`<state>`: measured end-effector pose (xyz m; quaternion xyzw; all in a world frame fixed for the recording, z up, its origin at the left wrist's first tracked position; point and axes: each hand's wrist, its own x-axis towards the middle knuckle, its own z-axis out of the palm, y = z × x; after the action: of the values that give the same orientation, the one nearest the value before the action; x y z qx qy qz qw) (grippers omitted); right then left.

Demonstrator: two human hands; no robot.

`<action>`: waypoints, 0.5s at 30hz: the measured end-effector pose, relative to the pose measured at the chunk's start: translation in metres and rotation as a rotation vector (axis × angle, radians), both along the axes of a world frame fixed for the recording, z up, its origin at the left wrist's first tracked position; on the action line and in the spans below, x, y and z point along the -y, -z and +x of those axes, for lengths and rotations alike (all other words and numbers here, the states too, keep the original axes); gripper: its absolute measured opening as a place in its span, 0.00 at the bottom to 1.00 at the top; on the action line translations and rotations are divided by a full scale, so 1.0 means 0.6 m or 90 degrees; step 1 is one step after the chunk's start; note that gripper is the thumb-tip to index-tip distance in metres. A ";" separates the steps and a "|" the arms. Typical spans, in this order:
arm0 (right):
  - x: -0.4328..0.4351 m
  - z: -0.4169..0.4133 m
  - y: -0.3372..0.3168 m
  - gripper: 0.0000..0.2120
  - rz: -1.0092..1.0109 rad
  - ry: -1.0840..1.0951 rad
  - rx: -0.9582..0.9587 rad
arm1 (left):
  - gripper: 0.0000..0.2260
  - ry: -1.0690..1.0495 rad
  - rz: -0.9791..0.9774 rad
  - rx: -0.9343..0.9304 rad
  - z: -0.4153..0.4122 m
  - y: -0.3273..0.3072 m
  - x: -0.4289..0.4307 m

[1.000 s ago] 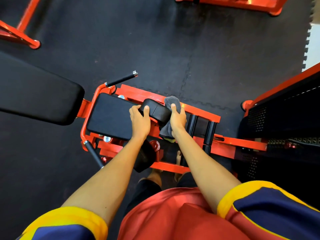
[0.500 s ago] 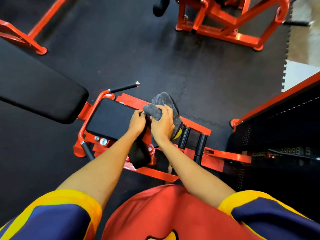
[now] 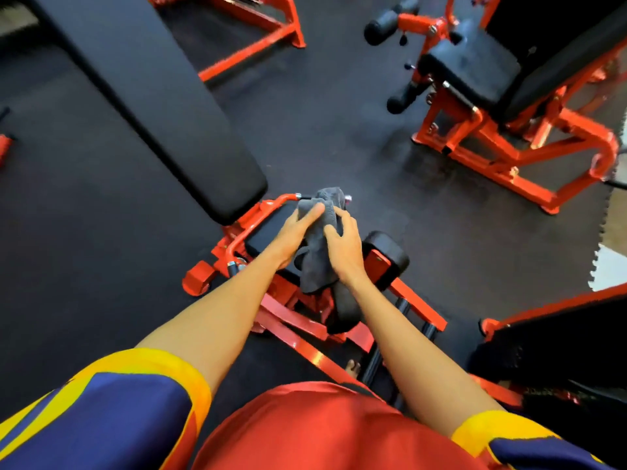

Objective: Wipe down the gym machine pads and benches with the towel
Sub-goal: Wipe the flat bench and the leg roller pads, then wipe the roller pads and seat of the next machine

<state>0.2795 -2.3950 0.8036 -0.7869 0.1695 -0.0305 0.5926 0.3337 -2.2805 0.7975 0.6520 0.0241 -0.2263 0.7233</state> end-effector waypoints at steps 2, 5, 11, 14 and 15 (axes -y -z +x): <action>-0.053 -0.002 -0.014 0.20 0.003 -0.035 0.012 | 0.18 -0.014 0.016 0.064 0.001 -0.008 -0.071; -0.135 0.011 -0.024 0.20 -0.002 -0.095 0.039 | 0.08 -0.050 0.116 0.152 0.002 -0.033 -0.177; -0.255 0.072 -0.048 0.35 -0.085 -0.299 0.051 | 0.07 -0.087 0.276 0.221 -0.016 -0.070 -0.374; -0.325 0.125 -0.054 0.38 -0.206 -0.441 0.078 | 0.07 -0.096 0.311 0.235 -0.016 -0.085 -0.473; -0.356 0.146 -0.052 0.36 -0.260 -0.476 0.097 | 0.07 -0.103 0.327 0.242 -0.013 -0.088 -0.509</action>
<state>0.3671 -2.1814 0.8349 -0.8907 -0.1811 0.0955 0.4059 0.3259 -1.9753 0.8505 0.8396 -0.0036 -0.0288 0.5425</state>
